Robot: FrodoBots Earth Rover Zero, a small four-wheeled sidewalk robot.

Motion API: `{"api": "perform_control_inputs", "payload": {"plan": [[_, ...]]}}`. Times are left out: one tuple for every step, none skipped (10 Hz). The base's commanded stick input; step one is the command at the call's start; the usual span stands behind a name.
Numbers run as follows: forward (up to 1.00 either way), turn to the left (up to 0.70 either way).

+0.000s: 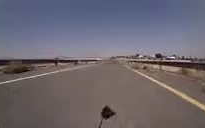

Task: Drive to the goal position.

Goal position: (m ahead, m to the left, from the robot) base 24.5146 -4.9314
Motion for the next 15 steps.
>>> {"api": "perform_control_inputs", "payload": {"plan": [[1.0, -0.01], [1.0, -0.01], [1.0, -0.01], [1.0, -0.01], [1.0, -0.01], [1.0, -0.01], [1.0, -0.01], [1.0, -0.01], [1.0, -0.01], [1.0, -0.01], [1.0, -0.01], [1.0, -0.01], [1.0, -0.01], [1.0, -0.01], [1.0, -0.01]]}}
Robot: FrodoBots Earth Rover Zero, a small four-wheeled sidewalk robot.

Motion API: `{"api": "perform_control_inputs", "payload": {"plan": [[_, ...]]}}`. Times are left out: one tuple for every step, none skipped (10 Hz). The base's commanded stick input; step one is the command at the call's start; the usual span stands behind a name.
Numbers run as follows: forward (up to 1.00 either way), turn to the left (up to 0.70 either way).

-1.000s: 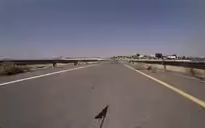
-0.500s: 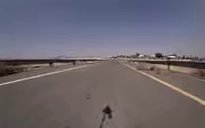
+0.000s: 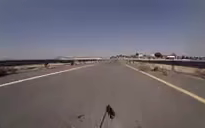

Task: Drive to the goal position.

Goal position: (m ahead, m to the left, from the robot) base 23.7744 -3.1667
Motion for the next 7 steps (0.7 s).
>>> {"api": "perform_control_inputs", "payload": {"plan": [[1.0, -0.01], [1.0, -0.01], [1.0, -0.01], [1.0, -0.01], [1.0, -0.01], [1.0, -0.01], [1.0, -0.01]]}}
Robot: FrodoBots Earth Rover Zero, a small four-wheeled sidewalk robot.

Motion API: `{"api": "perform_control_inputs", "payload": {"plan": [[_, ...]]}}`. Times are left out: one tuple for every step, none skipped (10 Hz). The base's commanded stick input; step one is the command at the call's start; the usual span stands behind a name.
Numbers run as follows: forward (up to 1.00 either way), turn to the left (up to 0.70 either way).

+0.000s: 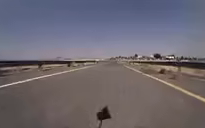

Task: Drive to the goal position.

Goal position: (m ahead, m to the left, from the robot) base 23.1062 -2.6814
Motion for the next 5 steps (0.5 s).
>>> {"api": "perform_control_inputs", "payload": {"plan": [[1.0, -0.01], [1.0, -0.01], [1.0, -0.01], [1.0, -0.01], [1.0, -0.01]]}}
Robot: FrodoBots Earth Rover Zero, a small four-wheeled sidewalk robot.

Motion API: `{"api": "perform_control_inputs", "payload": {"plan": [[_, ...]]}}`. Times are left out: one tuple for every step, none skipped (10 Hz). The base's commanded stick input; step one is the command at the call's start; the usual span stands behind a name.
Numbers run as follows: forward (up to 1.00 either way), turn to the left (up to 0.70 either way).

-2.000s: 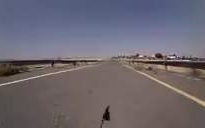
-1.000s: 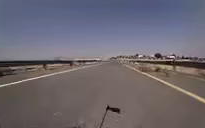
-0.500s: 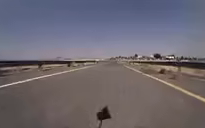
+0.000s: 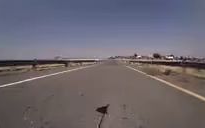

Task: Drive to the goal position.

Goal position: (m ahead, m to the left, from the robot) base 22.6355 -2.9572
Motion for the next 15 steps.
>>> {"api": "perform_control_inputs", "payload": {"plan": [[1.0, -0.01], [1.0, -0.01], [1.0, -0.01], [1.0, -0.01], [1.0, -0.01], [1.0, -0.01], [1.0, -0.01], [1.0, -0.01], [1.0, -0.01], [1.0, -0.01], [1.0, -0.01], [1.0, -0.01], [1.0, -0.01], [1.0, -0.01], [1.0, -0.01]]}}
